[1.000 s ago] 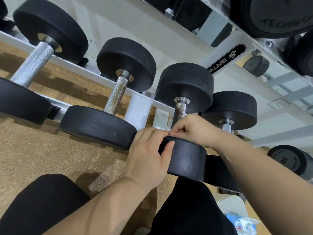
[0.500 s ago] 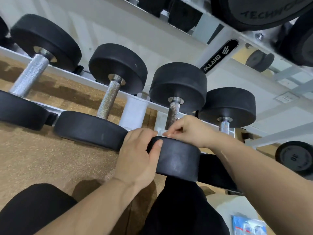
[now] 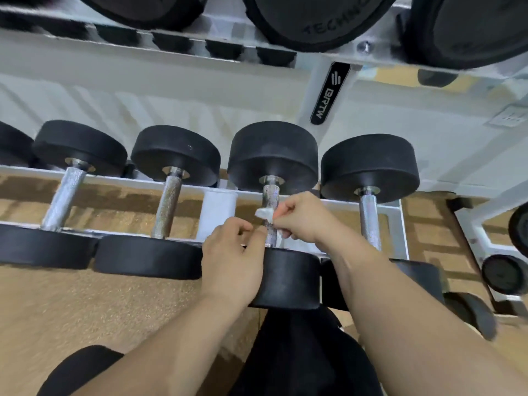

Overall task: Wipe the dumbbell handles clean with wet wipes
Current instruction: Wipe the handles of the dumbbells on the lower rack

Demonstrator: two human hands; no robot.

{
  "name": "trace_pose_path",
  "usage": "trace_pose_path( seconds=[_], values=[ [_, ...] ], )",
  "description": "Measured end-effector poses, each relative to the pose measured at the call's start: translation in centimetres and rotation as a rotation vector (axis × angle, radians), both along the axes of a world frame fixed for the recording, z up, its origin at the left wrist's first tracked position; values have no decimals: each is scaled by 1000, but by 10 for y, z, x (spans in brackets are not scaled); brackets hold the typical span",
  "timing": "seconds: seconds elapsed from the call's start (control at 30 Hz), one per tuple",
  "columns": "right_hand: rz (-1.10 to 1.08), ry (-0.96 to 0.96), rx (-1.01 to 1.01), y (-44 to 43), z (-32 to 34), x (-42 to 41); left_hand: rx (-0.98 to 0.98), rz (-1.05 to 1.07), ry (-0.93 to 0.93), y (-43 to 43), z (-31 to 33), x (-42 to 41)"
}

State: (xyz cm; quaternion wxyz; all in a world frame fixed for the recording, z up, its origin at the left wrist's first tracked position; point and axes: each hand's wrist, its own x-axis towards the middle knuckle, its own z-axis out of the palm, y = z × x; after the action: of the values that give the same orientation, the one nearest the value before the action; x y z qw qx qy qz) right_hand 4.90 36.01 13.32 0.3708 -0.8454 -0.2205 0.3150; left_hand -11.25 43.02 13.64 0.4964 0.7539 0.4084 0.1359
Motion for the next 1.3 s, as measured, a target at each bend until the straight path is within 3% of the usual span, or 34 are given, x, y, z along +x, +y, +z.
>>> trace_pose_path(
  seconds=[0.1, 0.27, 0.43, 0.57, 0.77, 0.97, 1.07, 1.2, 1.3],
  values=[
    [-204, 145, 150, 1, -14, -5, 49, 19, 140, 0, 1, 9],
    [-285, -173, 130, 22, -25, 8, 59, 69, 143, -3, 1, 11],
    [-142, -224, 124, 12, -23, 8, -2, 103, 133, -4, 1, 11],
    [88, -47, -2, -4, -19, 6, 13, 104, 117, -5, 3, 11],
    [-87, -126, 101, 14, -15, 21, 37, 79, 143, -2, 1, 12],
    [300, -92, -117, -14, -7, 7, 53, 78, 143, -2, 1, 11],
    [167, 8, -6, -14, -10, 5, 45, 88, 135, -3, 2, 11],
    [-276, 132, 290, 13, -13, 28, 46, 88, 136, -3, 1, 11],
    [-327, 153, 286, 16, -24, 22, 50, 94, 129, -4, 1, 11]
  ],
)
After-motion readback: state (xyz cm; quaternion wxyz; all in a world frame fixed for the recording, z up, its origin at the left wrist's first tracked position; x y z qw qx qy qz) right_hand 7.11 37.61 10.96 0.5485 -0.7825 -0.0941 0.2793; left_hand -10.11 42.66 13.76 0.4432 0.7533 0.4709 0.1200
